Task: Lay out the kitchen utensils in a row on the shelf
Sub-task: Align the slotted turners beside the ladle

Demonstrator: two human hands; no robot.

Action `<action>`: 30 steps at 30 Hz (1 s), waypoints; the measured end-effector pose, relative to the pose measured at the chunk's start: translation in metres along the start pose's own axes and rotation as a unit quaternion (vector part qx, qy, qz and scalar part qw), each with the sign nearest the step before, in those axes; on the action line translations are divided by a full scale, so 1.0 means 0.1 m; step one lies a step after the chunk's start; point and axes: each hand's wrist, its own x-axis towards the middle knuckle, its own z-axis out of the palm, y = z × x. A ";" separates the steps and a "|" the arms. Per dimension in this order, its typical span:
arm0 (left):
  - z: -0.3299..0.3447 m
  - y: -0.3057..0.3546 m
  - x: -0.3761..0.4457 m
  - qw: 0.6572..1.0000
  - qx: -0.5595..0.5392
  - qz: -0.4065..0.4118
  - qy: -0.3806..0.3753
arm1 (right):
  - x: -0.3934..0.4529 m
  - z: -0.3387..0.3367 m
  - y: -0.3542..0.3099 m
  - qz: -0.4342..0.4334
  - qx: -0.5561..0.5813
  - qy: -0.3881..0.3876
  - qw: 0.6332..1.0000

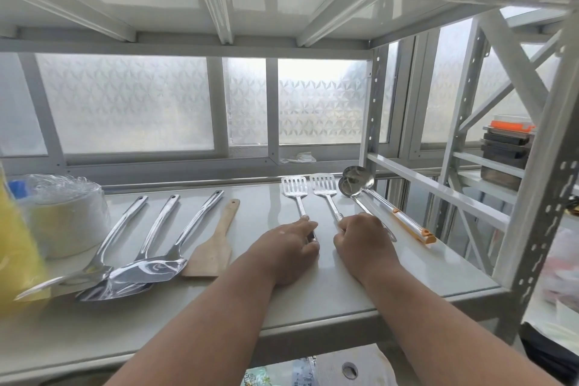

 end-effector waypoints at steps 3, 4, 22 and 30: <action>0.00 0.01 0.01 1.000 0.003 0.001 0.004 | 0.00 0.01 0.00 0.003 0.002 0.002 1.000; 0.00 0.01 0.00 1.000 0.002 0.001 0.005 | 0.00 0.01 0.00 0.002 0.000 0.003 1.000; -0.02 0.03 -0.02 1.000 -0.007 0.002 0.012 | 0.03 0.02 -0.02 0.020 -0.011 0.008 1.000; -0.03 0.05 -0.04 1.000 -0.006 0.002 0.014 | 0.03 0.02 -0.01 0.017 -0.003 0.008 1.000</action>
